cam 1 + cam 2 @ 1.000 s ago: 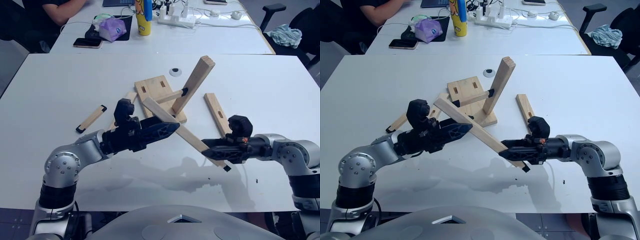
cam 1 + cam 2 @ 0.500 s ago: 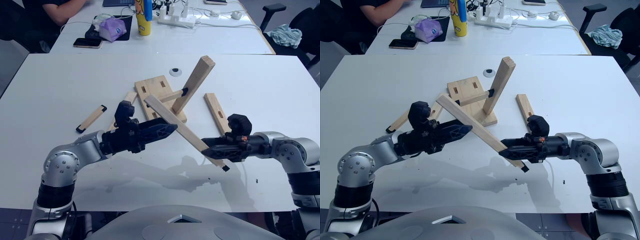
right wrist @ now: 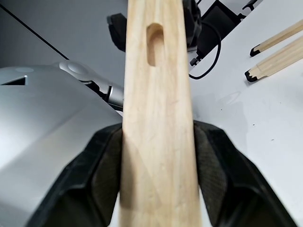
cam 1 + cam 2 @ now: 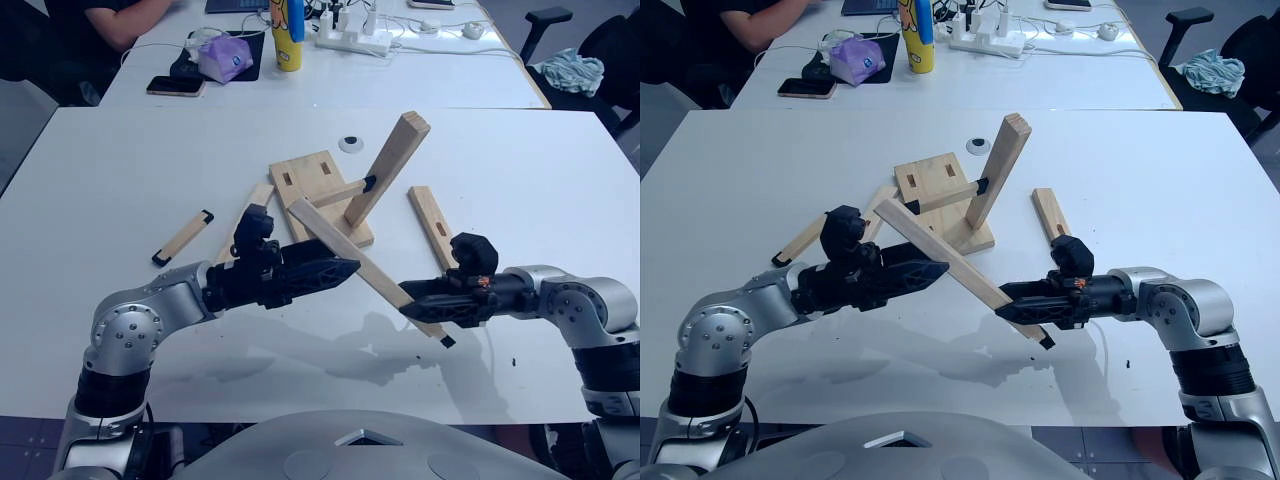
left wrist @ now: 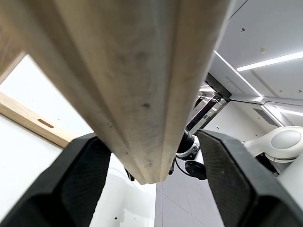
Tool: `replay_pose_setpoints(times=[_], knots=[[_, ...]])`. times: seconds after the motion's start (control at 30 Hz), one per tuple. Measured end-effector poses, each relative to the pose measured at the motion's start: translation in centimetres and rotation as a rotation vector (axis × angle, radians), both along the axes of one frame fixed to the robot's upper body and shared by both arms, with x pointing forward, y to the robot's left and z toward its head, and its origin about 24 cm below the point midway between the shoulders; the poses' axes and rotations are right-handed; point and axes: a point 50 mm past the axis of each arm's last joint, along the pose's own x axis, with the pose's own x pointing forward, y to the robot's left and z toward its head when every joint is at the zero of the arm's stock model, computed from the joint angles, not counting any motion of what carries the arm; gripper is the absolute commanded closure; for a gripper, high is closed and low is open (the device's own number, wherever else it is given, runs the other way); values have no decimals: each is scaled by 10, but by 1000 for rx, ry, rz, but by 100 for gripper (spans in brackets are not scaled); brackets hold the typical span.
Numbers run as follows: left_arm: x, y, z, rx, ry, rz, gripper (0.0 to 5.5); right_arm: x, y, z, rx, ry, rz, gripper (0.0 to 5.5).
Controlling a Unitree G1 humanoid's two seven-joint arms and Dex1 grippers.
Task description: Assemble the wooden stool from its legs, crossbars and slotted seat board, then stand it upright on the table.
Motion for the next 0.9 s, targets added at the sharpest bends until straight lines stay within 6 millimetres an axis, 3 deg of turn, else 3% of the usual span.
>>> replay_pose_setpoints(times=[0.27, 0.5, 0.63, 0.67, 0.9], knots=[[0, 0, 1, -9, 7, -11, 233, -2, 2, -1, 3, 3, 13, 343], [1, 0, -1, -3, 20, -10, 333, -2, 3, -1, 8, 3, 24, 343], [2, 1, -1, 5, 23, 0, 335, 0, 3, -1, -1, 0, 25, 343], [2, 1, -2, 5, 24, 1, 335, 0, 3, -1, -1, -1, 26, 306], [3, 3, -2, 6, 25, 15, 339, 8, -1, 0, -1, -39, -18, 203]])
